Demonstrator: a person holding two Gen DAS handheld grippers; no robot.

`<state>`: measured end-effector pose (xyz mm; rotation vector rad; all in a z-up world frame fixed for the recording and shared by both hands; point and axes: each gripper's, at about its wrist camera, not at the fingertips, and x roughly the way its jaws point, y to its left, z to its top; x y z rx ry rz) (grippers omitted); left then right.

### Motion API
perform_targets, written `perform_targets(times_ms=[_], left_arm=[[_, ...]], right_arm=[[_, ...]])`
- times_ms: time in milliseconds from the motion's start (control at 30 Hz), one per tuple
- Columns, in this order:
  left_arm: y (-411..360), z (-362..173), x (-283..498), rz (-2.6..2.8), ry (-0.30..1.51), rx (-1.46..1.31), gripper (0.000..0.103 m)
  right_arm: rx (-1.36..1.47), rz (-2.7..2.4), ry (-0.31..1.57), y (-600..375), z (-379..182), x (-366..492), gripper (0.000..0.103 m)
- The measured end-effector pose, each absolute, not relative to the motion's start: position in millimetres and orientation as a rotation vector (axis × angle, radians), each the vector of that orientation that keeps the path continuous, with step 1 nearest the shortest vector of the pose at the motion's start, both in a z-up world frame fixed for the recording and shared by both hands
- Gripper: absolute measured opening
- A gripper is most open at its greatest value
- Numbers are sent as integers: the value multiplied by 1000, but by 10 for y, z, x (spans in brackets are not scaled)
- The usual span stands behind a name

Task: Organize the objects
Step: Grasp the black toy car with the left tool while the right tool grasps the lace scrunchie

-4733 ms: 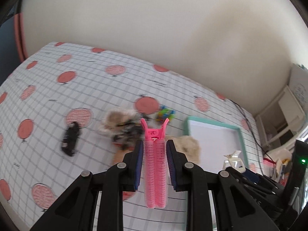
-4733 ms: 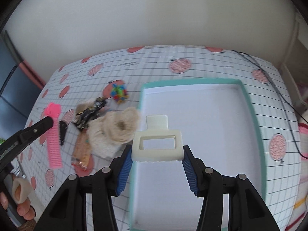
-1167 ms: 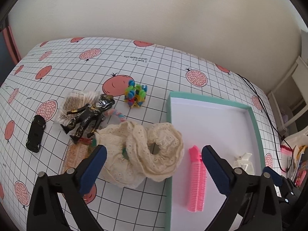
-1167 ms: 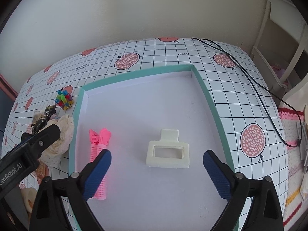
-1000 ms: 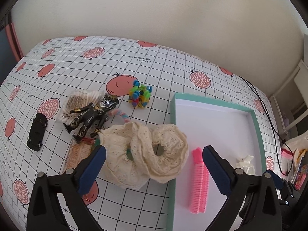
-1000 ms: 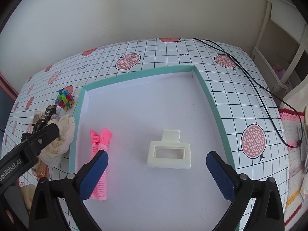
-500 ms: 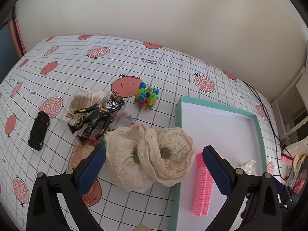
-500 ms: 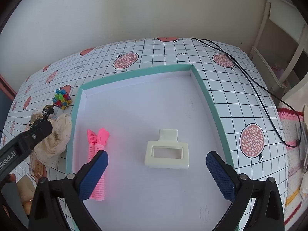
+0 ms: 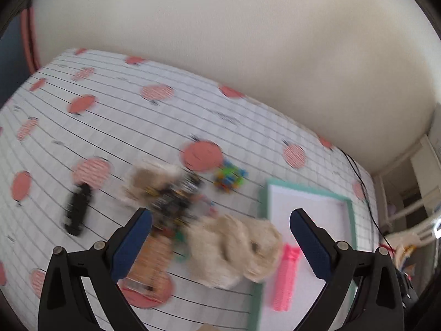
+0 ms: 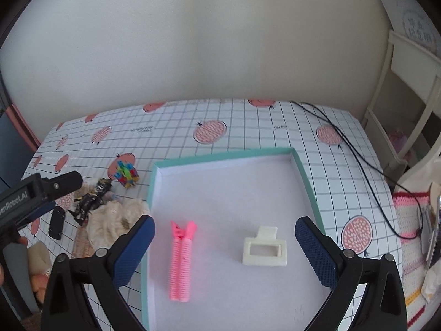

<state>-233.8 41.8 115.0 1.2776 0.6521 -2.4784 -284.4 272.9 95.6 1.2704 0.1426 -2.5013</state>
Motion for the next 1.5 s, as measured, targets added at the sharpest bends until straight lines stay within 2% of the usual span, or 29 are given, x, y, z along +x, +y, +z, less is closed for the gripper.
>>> perform_targets(times_ms=[233,700,967,1200,1267,1367,1467,1500], left_arm=[[-307,1180,-2082,-2372,760,1139,100],[-1406,898,-1561,-2104,882,1060,100],[-1425,778,-1584,-2116,860,1114,100],[-1246,492,-1740,-2107,838,1277,100],[-1232,444,-1746,-2097,844,1303,100],[-1198,418,-1760,-2086,819,1334,100],[-1165,415,-1775,-2091,808,1347,100],[-1150,416,-1775,-2096,807,1349,100]], right_arm=[[1219,-2425,137,2407,995,-2750,103],[1240,-2243,292,1606,654,-2519,103],[1272,-2200,319,1371,499,-2476,103],[1308,-2181,380,1307,336,-2446,102],[1317,-2177,384,1314,318,-2448,98],[1323,-2185,391,1318,308,-2456,86],[1331,-2177,383,1316,295,-2451,79],[1332,-2175,384,1313,292,-2451,74]])
